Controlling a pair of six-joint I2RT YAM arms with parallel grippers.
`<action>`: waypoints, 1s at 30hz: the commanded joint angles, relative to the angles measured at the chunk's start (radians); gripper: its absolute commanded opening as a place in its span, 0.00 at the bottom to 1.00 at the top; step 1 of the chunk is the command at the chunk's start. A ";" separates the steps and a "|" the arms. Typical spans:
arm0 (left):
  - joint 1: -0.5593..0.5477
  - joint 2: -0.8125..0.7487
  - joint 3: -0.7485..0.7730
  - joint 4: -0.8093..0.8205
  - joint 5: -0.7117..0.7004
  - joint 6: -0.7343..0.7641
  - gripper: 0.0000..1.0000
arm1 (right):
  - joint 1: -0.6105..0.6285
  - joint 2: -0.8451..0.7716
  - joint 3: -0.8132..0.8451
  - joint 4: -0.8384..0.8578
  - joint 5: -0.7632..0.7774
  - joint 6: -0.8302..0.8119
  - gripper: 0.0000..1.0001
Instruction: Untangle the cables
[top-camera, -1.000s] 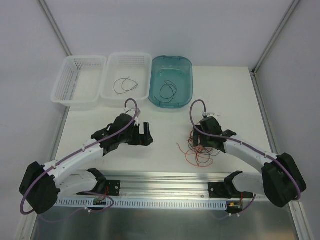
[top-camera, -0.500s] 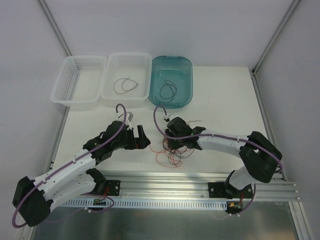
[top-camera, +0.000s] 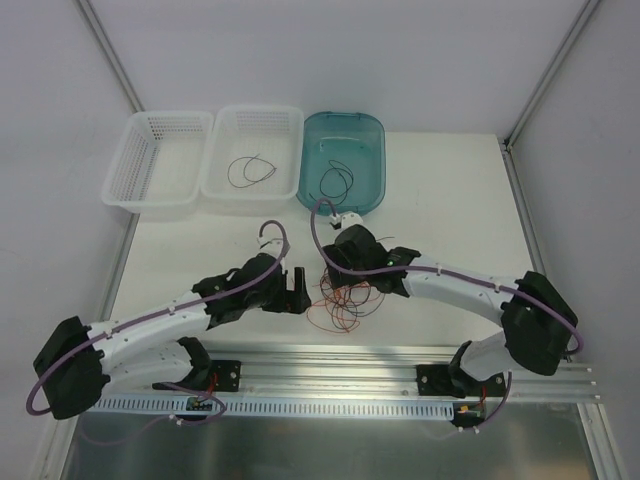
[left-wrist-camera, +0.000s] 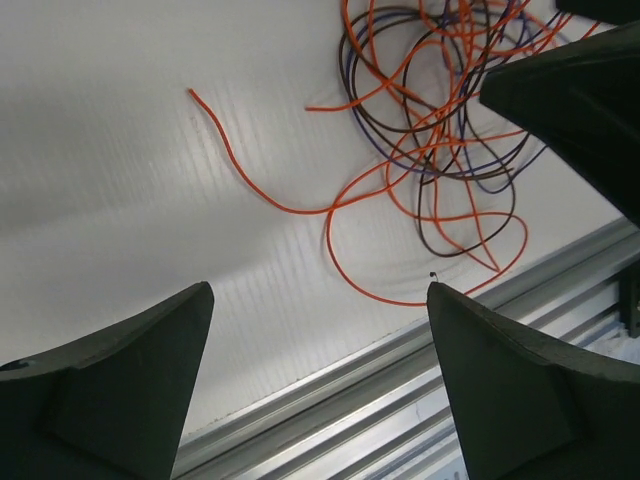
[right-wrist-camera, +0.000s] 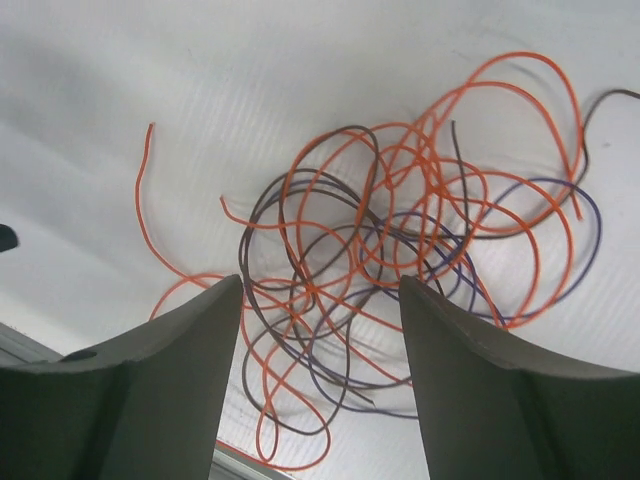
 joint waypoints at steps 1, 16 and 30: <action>-0.068 0.099 0.073 0.019 -0.102 0.012 0.88 | 0.000 -0.118 -0.043 -0.033 0.072 0.001 0.69; -0.225 0.414 0.238 -0.059 -0.193 -0.160 0.48 | 0.000 -0.382 -0.198 -0.116 0.266 0.036 0.93; -0.279 0.552 0.322 -0.189 -0.219 -0.200 0.46 | 0.000 -0.367 -0.212 -0.073 0.226 0.039 0.93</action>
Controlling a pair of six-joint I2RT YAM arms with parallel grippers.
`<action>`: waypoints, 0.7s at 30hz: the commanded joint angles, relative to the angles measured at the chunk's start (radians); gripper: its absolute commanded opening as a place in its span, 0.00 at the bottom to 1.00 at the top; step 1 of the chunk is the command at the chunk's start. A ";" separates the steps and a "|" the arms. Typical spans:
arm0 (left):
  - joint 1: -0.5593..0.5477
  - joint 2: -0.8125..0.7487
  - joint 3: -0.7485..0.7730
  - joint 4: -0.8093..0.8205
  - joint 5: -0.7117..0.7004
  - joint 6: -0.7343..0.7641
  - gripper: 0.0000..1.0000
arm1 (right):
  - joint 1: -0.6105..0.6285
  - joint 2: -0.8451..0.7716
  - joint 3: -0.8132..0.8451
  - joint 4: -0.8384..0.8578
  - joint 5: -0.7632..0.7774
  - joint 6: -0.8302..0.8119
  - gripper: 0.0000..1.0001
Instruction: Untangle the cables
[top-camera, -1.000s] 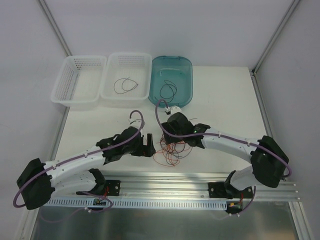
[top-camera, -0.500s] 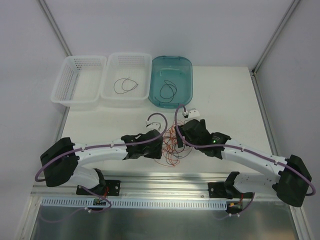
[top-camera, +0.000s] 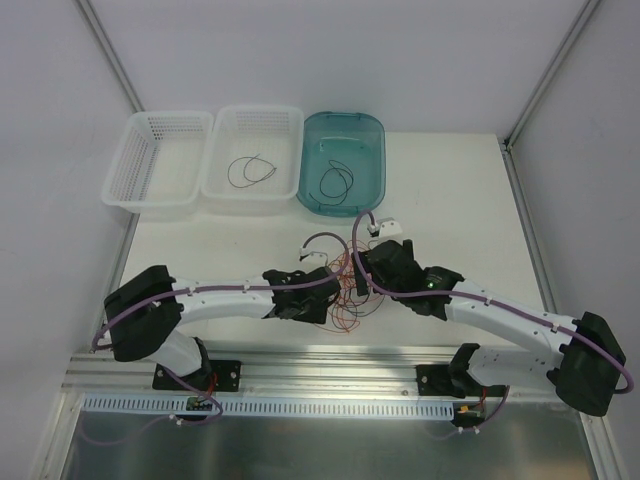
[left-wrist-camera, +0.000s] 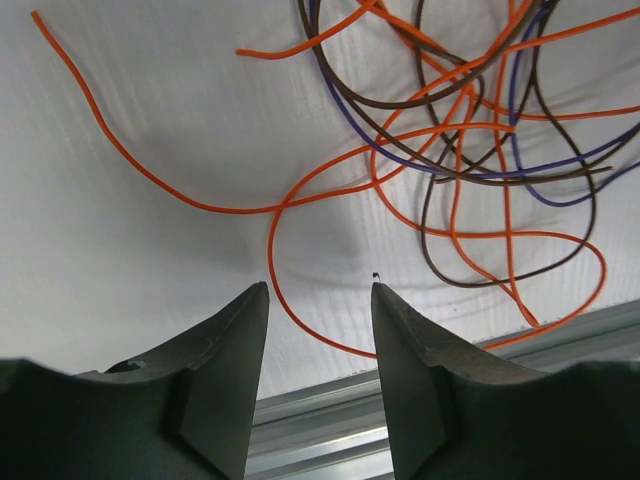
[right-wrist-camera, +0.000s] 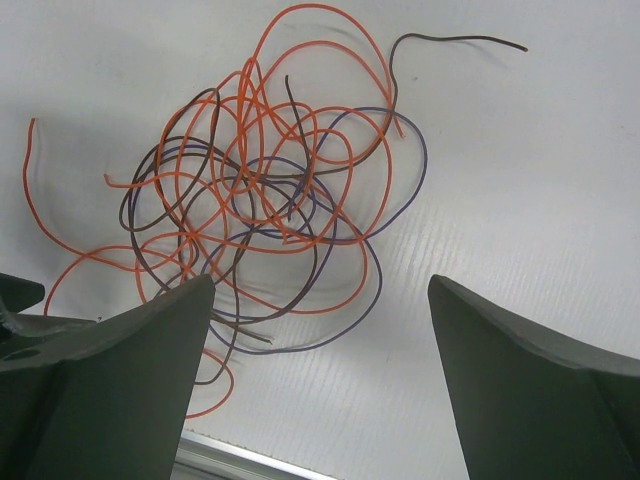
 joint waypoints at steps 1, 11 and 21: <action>-0.008 0.039 0.038 -0.046 -0.028 -0.019 0.45 | -0.002 -0.001 -0.006 0.033 -0.001 0.015 0.93; -0.008 0.100 0.050 -0.051 -0.028 -0.028 0.27 | 0.000 0.022 -0.019 0.077 -0.050 0.026 0.93; -0.008 0.053 0.033 -0.051 -0.054 -0.022 0.00 | -0.002 0.212 0.024 0.174 -0.213 0.055 0.93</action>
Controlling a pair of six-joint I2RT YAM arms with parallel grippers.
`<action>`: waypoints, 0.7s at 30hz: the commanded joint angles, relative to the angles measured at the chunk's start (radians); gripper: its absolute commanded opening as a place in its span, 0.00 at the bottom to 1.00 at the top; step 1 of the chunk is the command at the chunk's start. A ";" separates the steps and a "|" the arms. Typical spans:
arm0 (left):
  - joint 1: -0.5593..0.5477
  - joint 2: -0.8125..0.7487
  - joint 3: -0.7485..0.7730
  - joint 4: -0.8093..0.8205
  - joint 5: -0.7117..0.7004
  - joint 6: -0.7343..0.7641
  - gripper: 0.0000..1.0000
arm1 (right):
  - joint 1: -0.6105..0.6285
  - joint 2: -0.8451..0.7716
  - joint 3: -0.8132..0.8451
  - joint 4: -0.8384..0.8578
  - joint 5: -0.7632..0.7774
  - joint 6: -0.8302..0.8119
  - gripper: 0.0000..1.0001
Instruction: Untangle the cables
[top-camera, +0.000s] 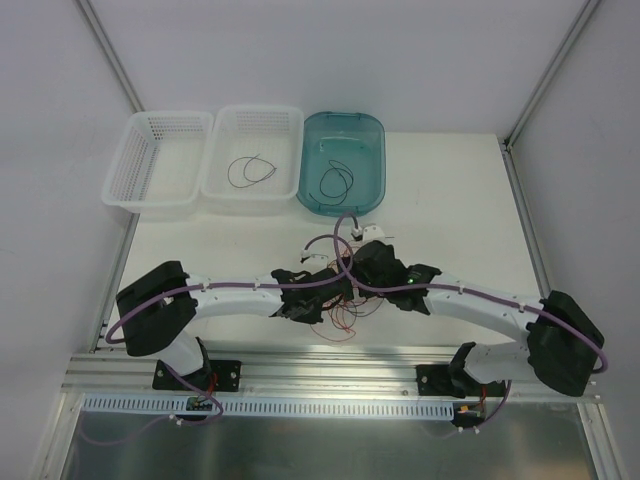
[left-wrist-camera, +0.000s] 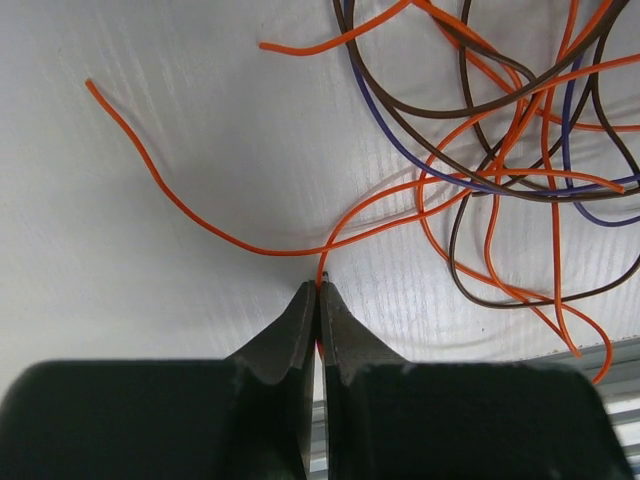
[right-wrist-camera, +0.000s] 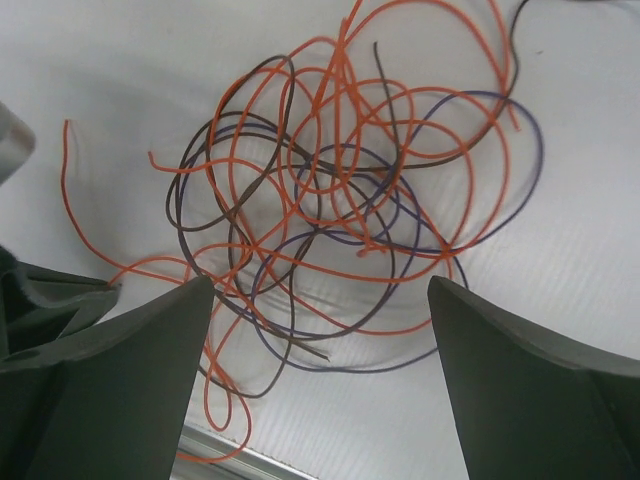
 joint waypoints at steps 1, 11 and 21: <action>-0.008 -0.041 0.002 -0.012 -0.041 -0.009 0.00 | 0.000 0.110 0.041 0.063 -0.081 0.035 0.93; -0.005 -0.142 -0.032 -0.012 -0.138 0.014 0.00 | -0.003 0.298 0.114 -0.027 -0.066 0.064 0.48; 0.077 -0.248 -0.113 -0.018 -0.155 0.028 0.00 | -0.116 0.157 0.032 -0.071 -0.014 0.067 0.00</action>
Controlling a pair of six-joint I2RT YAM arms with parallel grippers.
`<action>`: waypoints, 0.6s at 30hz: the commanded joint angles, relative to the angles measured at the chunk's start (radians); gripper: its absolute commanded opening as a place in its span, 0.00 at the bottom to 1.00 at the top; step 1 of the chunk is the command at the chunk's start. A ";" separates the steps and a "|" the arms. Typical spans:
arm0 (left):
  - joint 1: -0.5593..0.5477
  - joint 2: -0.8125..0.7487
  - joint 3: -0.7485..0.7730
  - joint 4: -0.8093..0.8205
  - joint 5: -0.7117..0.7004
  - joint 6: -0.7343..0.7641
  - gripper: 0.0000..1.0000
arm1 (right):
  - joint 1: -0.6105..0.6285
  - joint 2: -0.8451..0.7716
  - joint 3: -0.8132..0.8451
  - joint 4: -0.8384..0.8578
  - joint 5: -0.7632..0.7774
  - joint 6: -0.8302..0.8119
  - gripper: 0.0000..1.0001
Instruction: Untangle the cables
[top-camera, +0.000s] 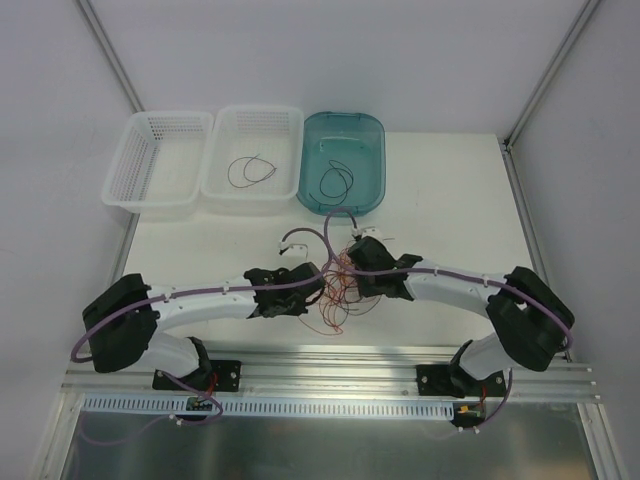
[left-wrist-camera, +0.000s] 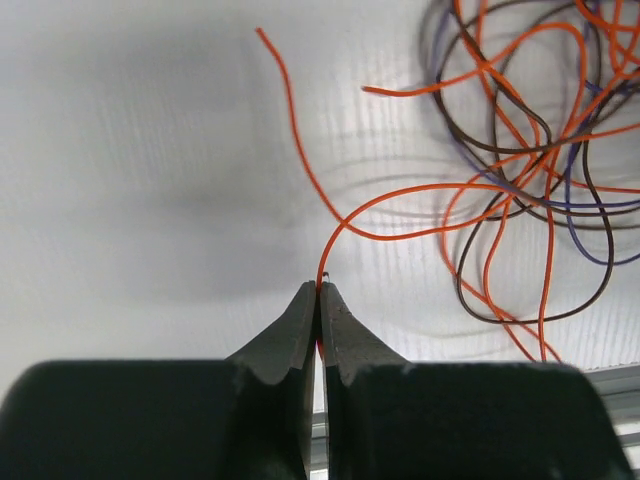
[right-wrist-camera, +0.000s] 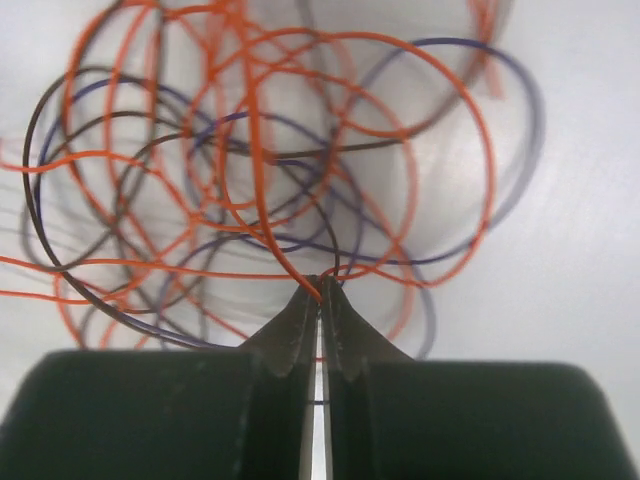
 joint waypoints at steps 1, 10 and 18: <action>0.050 -0.091 -0.055 -0.001 -0.053 0.022 0.00 | -0.067 -0.111 -0.039 -0.058 0.057 0.009 0.00; 0.149 -0.303 -0.124 -0.025 -0.062 0.085 0.00 | -0.147 -0.266 -0.090 -0.109 0.054 -0.052 0.01; 0.185 -0.352 -0.118 -0.068 -0.099 0.106 0.00 | -0.060 -0.248 -0.059 -0.046 -0.028 -0.084 0.50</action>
